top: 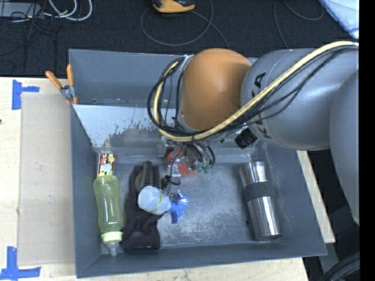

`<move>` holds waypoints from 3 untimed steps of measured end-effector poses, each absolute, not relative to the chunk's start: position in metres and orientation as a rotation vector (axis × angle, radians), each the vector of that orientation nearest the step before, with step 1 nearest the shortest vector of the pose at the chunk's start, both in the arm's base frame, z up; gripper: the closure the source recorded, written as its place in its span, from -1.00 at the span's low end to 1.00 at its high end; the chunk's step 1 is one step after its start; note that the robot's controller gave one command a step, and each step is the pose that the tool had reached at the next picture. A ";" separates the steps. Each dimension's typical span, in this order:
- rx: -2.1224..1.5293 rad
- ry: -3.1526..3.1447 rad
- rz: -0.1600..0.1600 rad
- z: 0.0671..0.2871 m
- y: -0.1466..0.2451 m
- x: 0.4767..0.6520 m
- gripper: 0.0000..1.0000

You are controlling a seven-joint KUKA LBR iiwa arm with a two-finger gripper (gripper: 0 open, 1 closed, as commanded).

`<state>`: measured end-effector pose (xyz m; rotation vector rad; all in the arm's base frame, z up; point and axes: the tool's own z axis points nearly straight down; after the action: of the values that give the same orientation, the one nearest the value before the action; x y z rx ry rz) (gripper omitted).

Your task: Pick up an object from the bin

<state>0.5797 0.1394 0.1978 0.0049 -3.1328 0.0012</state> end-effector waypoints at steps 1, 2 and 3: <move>0.000 -3.141 0.000 0.203 0.139 0.581 -1.00; 0.120 -3.138 -0.001 0.151 0.148 0.583 -1.00; 0.452 -3.106 -0.001 0.116 0.166 0.571 -1.00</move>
Offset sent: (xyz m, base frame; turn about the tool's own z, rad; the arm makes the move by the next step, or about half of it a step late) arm 0.0024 0.0157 -0.0892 -0.1337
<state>0.5708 0.1661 0.1157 0.4517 -3.1062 -0.0006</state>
